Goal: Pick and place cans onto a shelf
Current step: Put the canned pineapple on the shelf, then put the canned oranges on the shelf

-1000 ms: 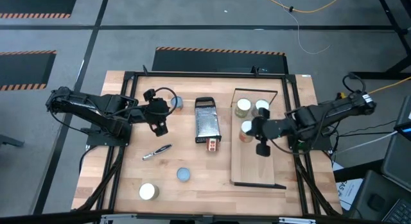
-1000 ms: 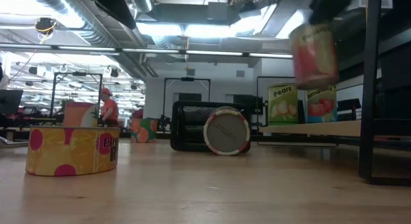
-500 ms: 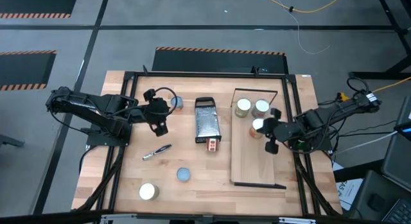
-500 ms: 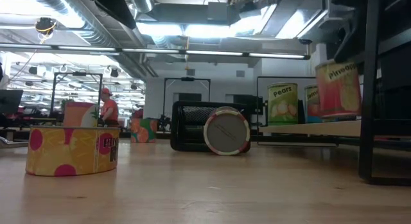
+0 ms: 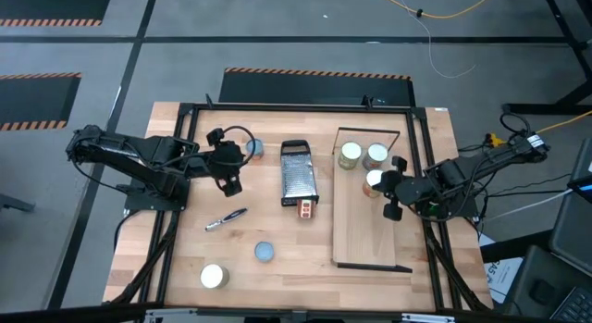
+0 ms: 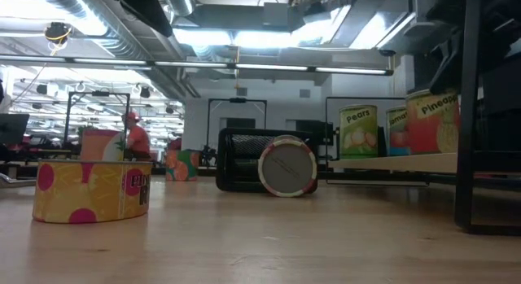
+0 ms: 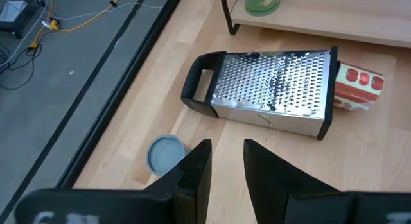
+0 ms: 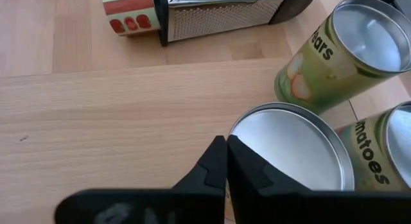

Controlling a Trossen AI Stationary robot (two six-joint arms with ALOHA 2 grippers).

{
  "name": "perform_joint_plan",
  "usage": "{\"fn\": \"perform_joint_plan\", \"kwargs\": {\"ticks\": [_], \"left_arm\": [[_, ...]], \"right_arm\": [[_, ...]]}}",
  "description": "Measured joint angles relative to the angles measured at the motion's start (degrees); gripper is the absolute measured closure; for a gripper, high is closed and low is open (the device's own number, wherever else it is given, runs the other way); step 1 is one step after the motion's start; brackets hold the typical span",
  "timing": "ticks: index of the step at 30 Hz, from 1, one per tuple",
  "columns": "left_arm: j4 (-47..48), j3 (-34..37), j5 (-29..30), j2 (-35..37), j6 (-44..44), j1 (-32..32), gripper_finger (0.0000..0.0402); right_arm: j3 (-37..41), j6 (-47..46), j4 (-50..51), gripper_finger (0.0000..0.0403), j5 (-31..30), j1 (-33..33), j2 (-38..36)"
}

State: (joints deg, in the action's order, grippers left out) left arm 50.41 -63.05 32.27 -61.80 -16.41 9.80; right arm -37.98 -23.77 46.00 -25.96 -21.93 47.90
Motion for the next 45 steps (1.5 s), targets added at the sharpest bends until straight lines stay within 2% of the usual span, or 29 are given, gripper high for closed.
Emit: {"fn": "perform_joint_plan", "kwargs": {"ticks": [16, 26, 32, 39, 45], "left_arm": [[-0.02, 0.0, -0.02, 0.0, -1.51, 0.0, 0.0318], [0.0, 0.0, -0.02, 0.0, -1.55, 0.0, 0.0318], [-0.02, 0.0, -0.15, 0.0, -1.55, 0.0, 0.0318], [-0.11, 0.0, -6.02, 0.0, -1.48, -0.01, 0.0318], [-0.11, 0.0, -15.85, 0.0, -6.94, 0.51, 0.0318]], "right_arm": [[0.0, 0.0, 0.0, 0.0369, 0.02, 0.0, 0.0], [0.0, 0.04, -0.02, 0.031, 0.03, 0.0, 0.02], [-1.12, 0.71, 0.23, 0.0305, 0.11, 0.0, 0.07], [-7.72, 3.92, -0.16, 0.0306, 0.13, 0.0, 0.04], [-10.71, 5.06, -6.31, 0.0306, 0.15, 0.0, 0.02]]}}
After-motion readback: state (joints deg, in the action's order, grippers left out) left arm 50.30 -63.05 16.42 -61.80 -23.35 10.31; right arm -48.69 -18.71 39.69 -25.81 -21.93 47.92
